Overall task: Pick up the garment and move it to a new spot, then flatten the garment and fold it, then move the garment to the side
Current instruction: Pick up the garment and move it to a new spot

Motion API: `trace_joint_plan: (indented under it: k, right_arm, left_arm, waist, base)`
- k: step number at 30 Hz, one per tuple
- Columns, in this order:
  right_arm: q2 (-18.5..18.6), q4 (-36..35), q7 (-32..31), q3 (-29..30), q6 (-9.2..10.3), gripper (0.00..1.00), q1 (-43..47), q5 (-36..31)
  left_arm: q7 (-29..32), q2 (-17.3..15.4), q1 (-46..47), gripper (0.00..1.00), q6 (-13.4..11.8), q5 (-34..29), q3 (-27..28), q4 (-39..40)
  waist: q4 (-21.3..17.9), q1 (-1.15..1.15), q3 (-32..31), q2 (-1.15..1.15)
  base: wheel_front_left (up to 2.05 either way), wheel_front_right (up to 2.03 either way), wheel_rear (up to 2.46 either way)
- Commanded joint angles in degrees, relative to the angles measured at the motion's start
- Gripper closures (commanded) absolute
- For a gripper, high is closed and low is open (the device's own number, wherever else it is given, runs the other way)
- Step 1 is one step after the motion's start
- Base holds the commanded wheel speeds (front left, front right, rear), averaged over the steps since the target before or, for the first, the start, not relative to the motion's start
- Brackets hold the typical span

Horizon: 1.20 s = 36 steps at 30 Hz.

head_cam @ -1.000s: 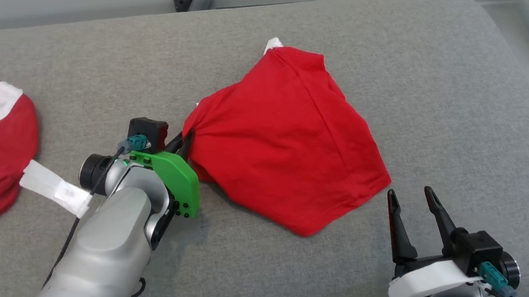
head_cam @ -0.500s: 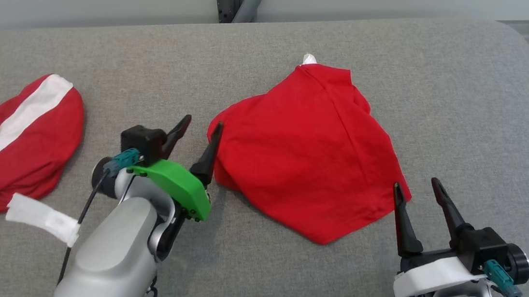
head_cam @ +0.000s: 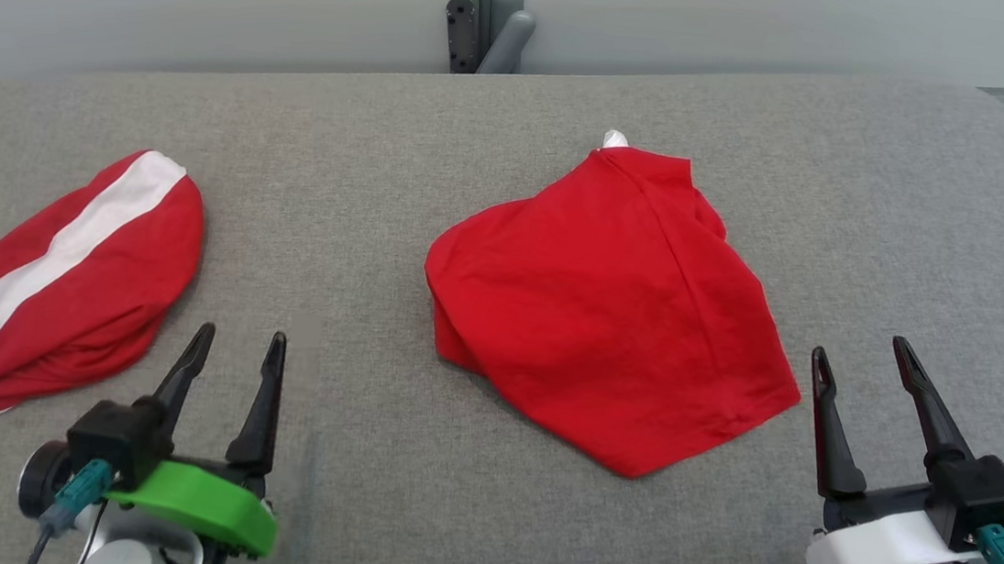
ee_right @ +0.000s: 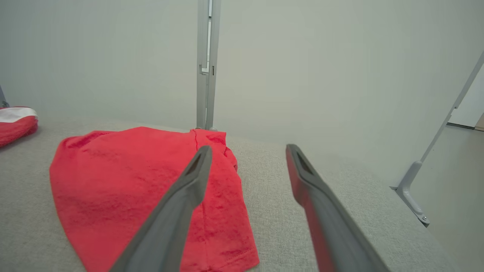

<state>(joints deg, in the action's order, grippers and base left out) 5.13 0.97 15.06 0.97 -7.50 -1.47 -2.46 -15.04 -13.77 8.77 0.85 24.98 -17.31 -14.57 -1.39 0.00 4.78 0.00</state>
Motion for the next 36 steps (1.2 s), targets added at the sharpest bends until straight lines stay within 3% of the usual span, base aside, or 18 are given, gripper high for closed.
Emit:
trace_joint_plan:
  k: [1,14,21,36]
  right_arm:
    - [0.18,-0.14,0.20,0.29,0.02,0.00,0.71,-0.46]
    - [-0.61,4.73,0.20,6.05,0.02,0.00,5.31,-0.06]
    - [-1.05,6.53,0.20,6.72,0.02,0.00,5.39,0.28]
    - [-1.32,6.10,0.20,5.93,0.02,0.00,5.29,0.36]
  left_arm:
    - [-0.15,-0.20,-1.21,0.00,0.19,-0.60,0.72,0.42]
    - [-0.16,5.38,-9.71,0.00,5.17,-7.22,14.20,0.53]
    - [-0.17,7.18,-11.06,0.00,6.37,-9.68,19.66,0.40]
    - [-0.17,7.15,-11.11,0.00,6.71,-8.87,19.23,0.51]
  waist:
    - [0.53,0.00,0.04,0.00]
    - [2.06,0.00,-0.30,0.00]
    - [1.76,0.00,-1.03,0.00]
    - [1.53,0.00,-1.75,0.00]
  base:
    - [0.00,0.00,0.00]
    - [0.00,0.00,0.00]
    - [0.00,0.00,0.00]
    - [0.00,0.00,0.00]
